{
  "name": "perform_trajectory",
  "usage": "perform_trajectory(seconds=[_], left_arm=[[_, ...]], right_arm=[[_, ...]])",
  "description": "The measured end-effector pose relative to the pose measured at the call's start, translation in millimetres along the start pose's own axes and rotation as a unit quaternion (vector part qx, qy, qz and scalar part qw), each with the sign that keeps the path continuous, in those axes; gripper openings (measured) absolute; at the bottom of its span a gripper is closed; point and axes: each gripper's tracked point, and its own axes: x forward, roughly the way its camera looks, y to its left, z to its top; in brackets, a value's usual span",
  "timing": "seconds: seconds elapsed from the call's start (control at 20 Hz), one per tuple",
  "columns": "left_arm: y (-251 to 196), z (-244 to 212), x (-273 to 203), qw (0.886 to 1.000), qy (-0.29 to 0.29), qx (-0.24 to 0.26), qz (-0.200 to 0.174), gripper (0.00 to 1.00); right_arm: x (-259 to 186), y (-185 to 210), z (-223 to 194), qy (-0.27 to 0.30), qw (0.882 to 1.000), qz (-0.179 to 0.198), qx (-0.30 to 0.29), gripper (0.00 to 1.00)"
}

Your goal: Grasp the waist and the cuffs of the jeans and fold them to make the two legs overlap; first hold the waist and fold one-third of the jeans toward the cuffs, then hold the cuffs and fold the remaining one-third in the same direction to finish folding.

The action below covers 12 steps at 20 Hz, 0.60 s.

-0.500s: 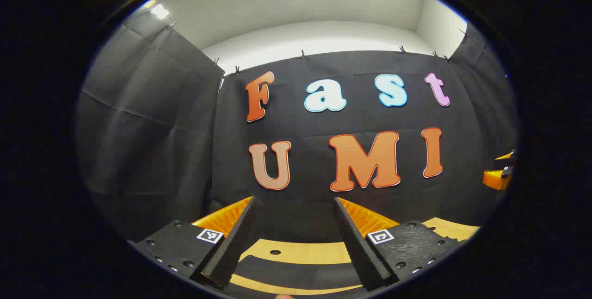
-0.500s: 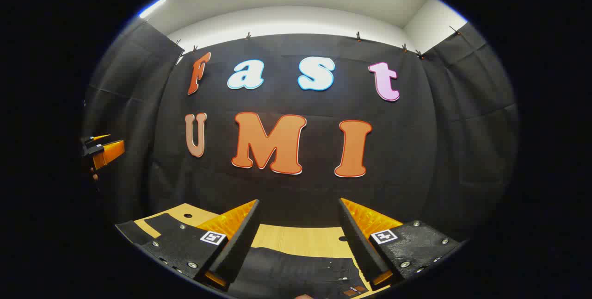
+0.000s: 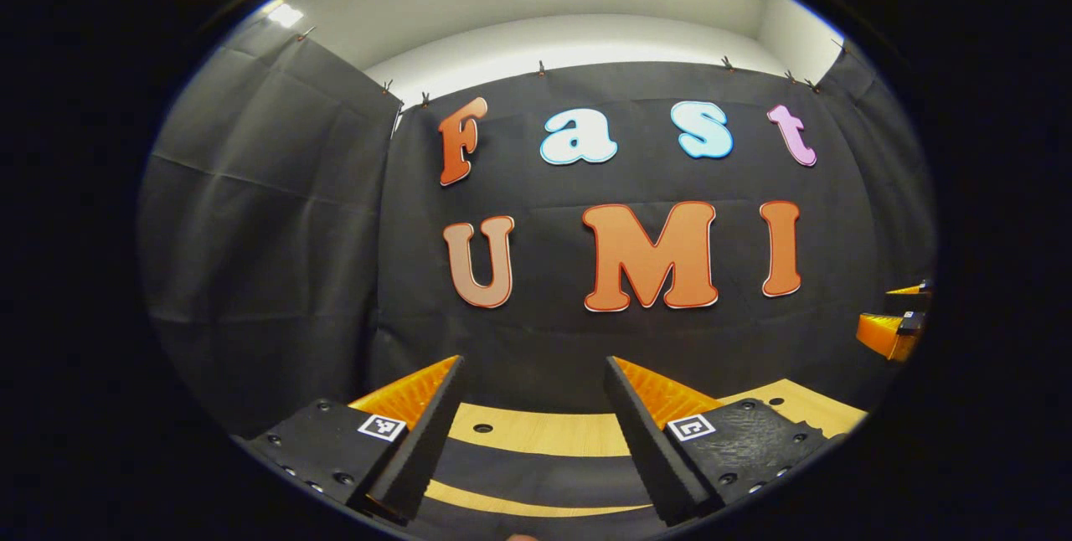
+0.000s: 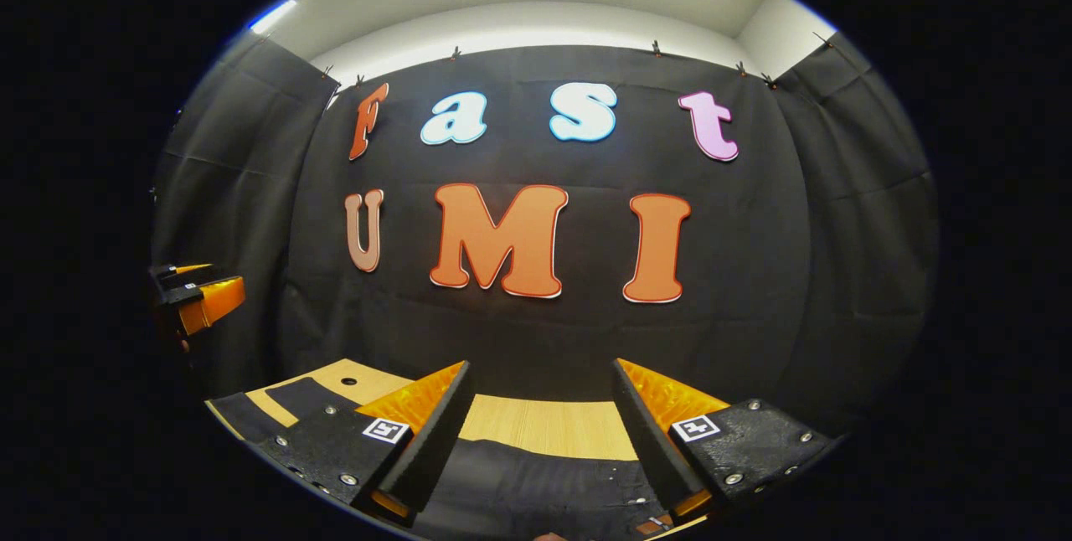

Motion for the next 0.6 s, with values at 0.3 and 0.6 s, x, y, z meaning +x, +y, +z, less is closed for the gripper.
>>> perform_trajectory(seconds=[0.3,0.6], left_arm=[[15.0,-18.8,4.0,0.999,0.027,0.008,0.031,0.99],[59.4,-59.9,8.3,0.993,0.079,0.034,0.079,1.0]], right_arm=[[5.8,-28.8,-28.6,0.036,0.999,-0.015,0.02,0.98],[7.6,-41.1,-71.5,0.107,0.994,-0.023,0.027,0.98]])
